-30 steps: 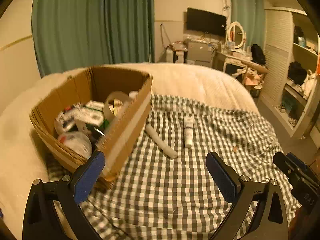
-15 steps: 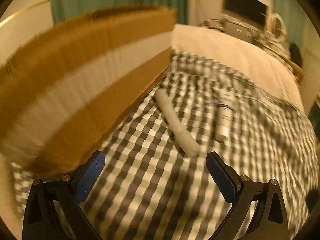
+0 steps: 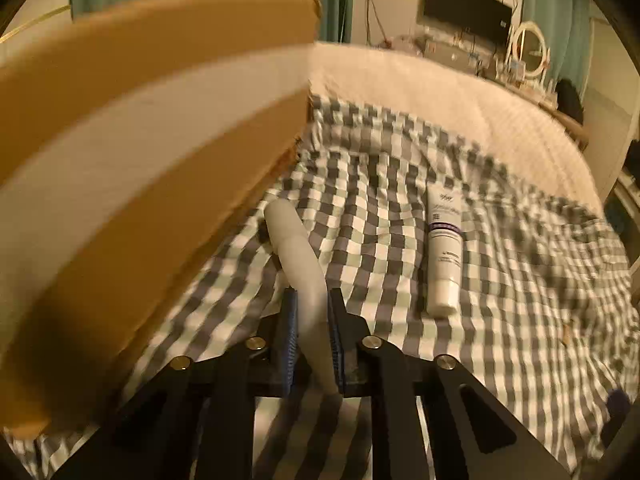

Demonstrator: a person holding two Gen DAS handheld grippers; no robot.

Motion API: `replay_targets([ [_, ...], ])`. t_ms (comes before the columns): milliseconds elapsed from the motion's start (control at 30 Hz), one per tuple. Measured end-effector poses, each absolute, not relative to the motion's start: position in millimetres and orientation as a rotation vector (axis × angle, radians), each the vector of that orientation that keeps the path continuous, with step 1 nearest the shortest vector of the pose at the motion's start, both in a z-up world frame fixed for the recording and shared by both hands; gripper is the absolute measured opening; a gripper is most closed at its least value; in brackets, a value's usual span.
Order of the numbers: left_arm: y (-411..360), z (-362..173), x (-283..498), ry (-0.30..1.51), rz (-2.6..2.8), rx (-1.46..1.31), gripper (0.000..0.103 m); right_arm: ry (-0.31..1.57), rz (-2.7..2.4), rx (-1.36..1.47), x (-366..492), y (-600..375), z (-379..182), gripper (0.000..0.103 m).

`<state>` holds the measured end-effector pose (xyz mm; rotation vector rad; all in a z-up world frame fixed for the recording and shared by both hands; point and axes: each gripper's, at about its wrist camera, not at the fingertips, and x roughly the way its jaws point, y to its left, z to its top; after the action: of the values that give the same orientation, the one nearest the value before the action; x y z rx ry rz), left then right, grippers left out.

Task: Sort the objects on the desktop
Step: 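Grasp the white foam roll with the left tool while the right tool grasps the white tube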

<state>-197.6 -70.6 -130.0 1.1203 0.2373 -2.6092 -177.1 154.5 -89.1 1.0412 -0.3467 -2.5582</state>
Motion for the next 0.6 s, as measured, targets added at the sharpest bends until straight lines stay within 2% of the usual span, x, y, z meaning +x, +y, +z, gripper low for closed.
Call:
replay_targets([
  [200, -90.8, -119.5, -157.1, 0.381, -2.586, 1.054, 0.014, -0.209, -2.469, 1.002, -217.3, 94.3, -83.7, 0.077],
  [367, -101.0, -124.7, -154.0, 0.421, -2.589, 1.050, 0.014, -0.127, -2.445, 1.030, -260.1, 36.4, -97.1, 0.077],
  [400, -100.0, -125.9, -156.8, 0.422, -2.597, 1.048, 0.009, -0.096, -2.460, 1.055, -270.2, 27.0, -103.4, 0.076],
  [467, -99.1, -127.7, -160.3, 0.415, -2.599, 1.052, 0.007, -0.064, -2.492, 1.121, -285.7, 17.5, -117.7, 0.061],
  [500, -99.3, -129.0, -161.2, 0.421, -2.605, 1.047, 0.007, -0.055, -2.499, 1.164, -289.7, 15.5, -125.1, 0.049],
  [567, -100.0, -129.0, -161.4, 0.419, -2.617, 1.048, 0.007, -0.049, -2.512, 1.184, -288.8, 18.7, -132.4, 0.035],
  [600, -99.7, -128.6, -161.9, 0.420, -2.624, 1.051, 0.006, -0.056, -2.501, 1.187, -285.7, 22.3, -132.0, 0.022],
])
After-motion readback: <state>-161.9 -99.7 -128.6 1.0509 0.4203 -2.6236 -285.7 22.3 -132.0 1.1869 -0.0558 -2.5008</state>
